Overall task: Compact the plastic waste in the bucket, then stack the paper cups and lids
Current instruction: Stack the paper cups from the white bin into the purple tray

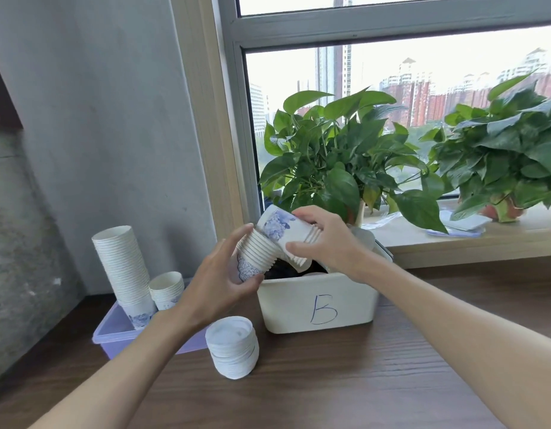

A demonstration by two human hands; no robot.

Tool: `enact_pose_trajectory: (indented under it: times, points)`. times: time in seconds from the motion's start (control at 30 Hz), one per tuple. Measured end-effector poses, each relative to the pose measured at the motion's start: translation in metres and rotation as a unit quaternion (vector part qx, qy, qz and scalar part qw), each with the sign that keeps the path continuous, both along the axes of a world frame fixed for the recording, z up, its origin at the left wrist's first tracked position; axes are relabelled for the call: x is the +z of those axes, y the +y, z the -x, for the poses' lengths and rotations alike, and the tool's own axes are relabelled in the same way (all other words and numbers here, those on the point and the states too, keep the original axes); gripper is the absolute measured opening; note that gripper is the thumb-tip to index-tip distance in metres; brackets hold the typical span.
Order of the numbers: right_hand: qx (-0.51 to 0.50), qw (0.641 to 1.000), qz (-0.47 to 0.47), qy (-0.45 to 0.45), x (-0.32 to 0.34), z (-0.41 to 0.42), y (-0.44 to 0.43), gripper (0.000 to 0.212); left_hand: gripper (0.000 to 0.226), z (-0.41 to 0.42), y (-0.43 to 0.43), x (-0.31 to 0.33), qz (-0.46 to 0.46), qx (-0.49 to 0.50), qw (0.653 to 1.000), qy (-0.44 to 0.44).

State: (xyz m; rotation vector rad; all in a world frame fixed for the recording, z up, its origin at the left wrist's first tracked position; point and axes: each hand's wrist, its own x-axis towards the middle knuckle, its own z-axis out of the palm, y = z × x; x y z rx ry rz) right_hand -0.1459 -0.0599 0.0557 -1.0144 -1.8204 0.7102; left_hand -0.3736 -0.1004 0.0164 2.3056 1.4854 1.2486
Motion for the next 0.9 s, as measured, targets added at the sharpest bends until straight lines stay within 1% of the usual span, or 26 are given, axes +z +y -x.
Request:
enact_pose_trajectory:
  times: [0.17,0.43,0.63,0.7,0.8,0.9]
  points:
    - [0.044,0.998,-0.002,-0.052,0.016,0.003,-0.01,0.058,0.087,0.011,-0.006,0.005,-0.014,0.003,1.0,0.022]
    - [0.093,0.989,0.0,-0.118,0.027,0.008,-0.023,0.055,0.089,0.025,-0.013,0.007,-0.034,-0.004,0.997,0.074]
    - [0.092,0.971,-0.041,-0.219,0.025,0.012,-0.027,0.057,0.085,0.026,-0.017,0.009,-0.047,-0.012,0.987,0.154]
    - [0.092,0.974,-0.042,-0.203,0.024,0.014,-0.027,0.065,0.086,0.024,-0.017,0.007,-0.041,-0.015,0.989,0.144]
    - [0.092,0.988,-0.009,-0.122,0.021,0.012,-0.026,0.081,0.088,0.024,-0.017,0.003,-0.041,-0.024,0.993,0.106]
    - [0.085,0.993,0.022,-0.074,0.016,0.01,-0.03,0.09,0.086,0.021,-0.016,0.003,-0.046,-0.027,0.996,0.072]
